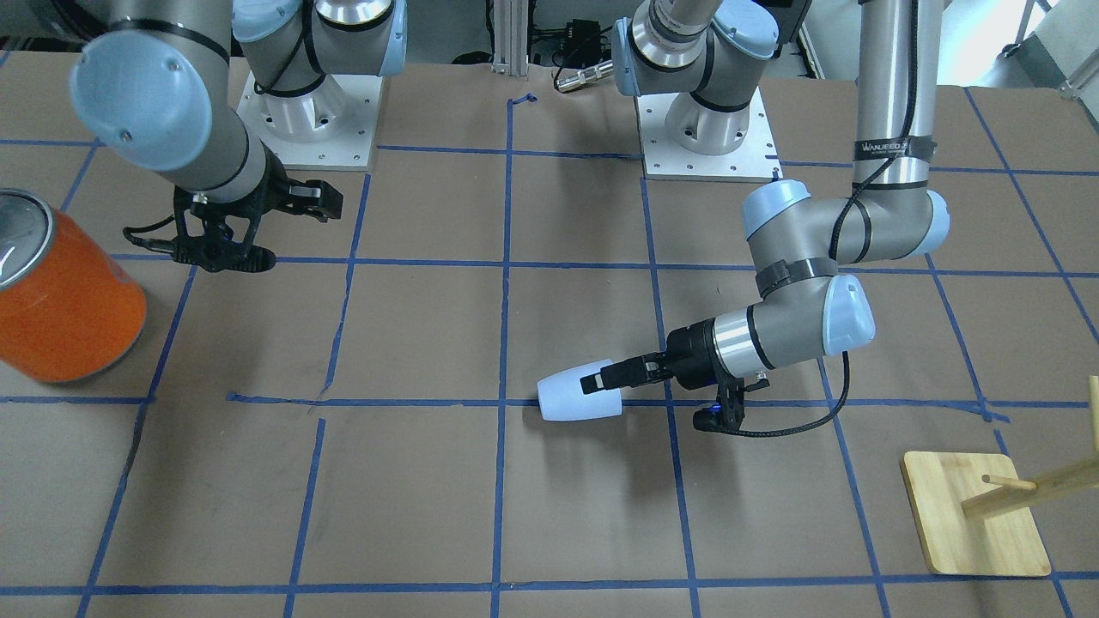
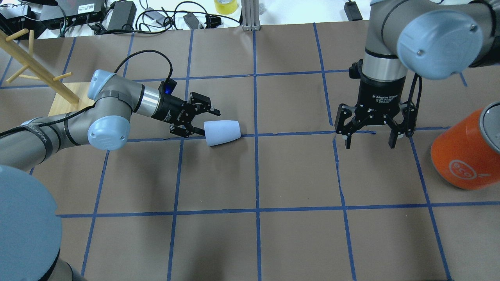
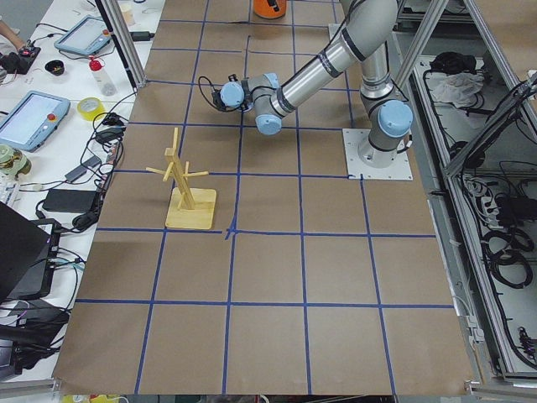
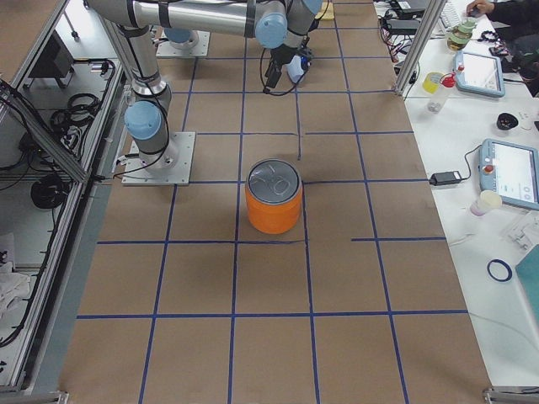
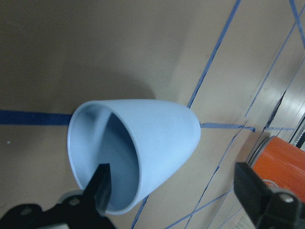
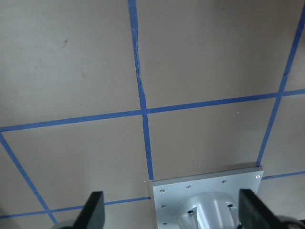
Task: Flip cup
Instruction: 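Grasp the cup rim with the left gripper and lift it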
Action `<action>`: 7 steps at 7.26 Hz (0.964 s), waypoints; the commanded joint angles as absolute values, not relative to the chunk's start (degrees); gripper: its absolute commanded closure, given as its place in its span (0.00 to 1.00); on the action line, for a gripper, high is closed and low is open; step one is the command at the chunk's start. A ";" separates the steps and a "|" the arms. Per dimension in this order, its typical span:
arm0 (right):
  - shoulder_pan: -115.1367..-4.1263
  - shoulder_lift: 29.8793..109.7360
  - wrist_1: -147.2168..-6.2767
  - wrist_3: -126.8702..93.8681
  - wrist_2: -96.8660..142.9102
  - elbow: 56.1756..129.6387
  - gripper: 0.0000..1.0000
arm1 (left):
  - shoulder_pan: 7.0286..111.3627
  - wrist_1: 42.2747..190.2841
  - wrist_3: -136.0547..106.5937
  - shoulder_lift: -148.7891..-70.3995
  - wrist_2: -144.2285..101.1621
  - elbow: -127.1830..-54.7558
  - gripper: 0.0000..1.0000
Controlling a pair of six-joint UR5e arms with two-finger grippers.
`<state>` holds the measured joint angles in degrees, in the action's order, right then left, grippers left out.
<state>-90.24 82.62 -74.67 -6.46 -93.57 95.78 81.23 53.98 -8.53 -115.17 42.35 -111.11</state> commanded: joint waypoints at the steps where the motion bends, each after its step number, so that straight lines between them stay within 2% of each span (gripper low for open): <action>1: -90.26 81.48 -74.62 -6.33 -93.60 97.73 0.00 | 82.69 49.93 -8.53 -116.63 42.01 -111.09 0.08; 2: -90.26 80.43 -74.71 -6.33 -93.52 98.00 0.00 | 83.75 49.49 -8.53 -116.72 42.01 -111.01 0.08; 4: -90.26 79.11 -75.14 -6.33 -93.60 100.79 0.00 | 83.85 48.79 -7.74 -116.89 41.84 -111.01 0.30; 5: -90.26 79.10 -75.15 -6.33 -93.60 102.29 0.00 | 83.85 48.34 -7.73 -116.89 41.75 -111.01 0.58; 7: -90.26 79.10 -75.23 -6.33 -93.86 102.48 0.00 | 83.94 48.25 -8.09 -115.67 38.70 -111.01 0.87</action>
